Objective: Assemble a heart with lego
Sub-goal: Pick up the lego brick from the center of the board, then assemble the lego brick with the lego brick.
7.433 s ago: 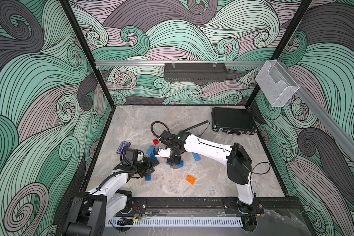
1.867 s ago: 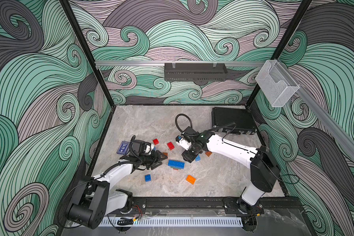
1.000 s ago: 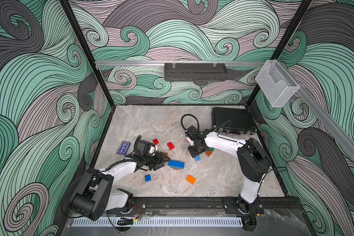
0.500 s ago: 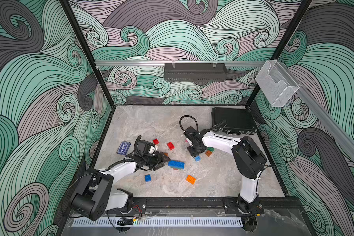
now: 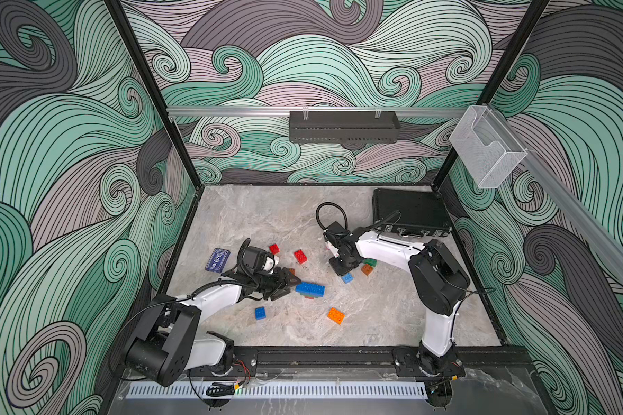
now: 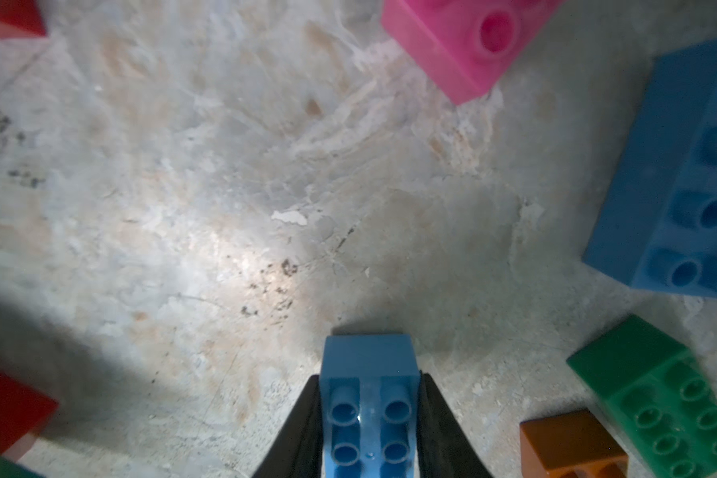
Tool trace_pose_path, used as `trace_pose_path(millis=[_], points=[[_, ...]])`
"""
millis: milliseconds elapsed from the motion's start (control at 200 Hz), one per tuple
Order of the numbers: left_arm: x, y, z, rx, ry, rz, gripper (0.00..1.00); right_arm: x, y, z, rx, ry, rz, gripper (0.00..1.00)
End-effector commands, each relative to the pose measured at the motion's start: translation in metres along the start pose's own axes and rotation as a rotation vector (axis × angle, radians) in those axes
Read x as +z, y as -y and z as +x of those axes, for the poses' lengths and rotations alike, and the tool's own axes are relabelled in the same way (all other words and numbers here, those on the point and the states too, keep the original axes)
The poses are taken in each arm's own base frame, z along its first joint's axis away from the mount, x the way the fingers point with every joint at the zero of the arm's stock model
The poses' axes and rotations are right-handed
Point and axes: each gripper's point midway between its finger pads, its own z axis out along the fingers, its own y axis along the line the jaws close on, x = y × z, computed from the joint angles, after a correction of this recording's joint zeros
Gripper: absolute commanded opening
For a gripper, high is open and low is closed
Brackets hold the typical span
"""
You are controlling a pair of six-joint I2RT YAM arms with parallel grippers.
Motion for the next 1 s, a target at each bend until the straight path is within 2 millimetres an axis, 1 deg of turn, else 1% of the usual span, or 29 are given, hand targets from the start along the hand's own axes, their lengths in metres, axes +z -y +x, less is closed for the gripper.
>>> trace_pose_path(millis=[0,165,335,485,610,696,806,991], points=[[0.002,0.016,-0.001,0.053,-0.022,0.025,0.62,-0.027,-0.008,-0.004,-0.08,0.055,-0.059,0.31],[0.009,0.02,0.001,0.07,-0.04,0.023,0.62,-0.047,-0.015,0.0,-0.145,0.067,-0.106,0.31],[0.012,0.025,0.001,0.084,-0.045,0.032,0.61,-0.066,-0.029,0.006,-0.208,0.088,-0.172,0.31],[0.016,0.019,0.004,0.083,-0.054,0.013,0.6,-0.08,-0.045,0.009,-0.296,0.11,-0.193,0.31],[0.019,0.013,0.007,0.082,-0.055,-0.008,0.59,-0.086,-0.059,0.012,-0.358,0.113,-0.207,0.31],[0.021,0.009,0.008,0.081,-0.055,-0.022,0.57,-0.089,-0.072,0.014,-0.41,0.114,-0.231,0.31],[0.023,0.005,0.009,0.076,-0.058,-0.034,0.55,-0.088,-0.088,0.017,-0.5,0.101,-0.251,0.3],[0.024,-0.001,0.012,0.072,-0.059,-0.048,0.5,-0.085,-0.105,0.017,-0.619,0.08,-0.25,0.3]])
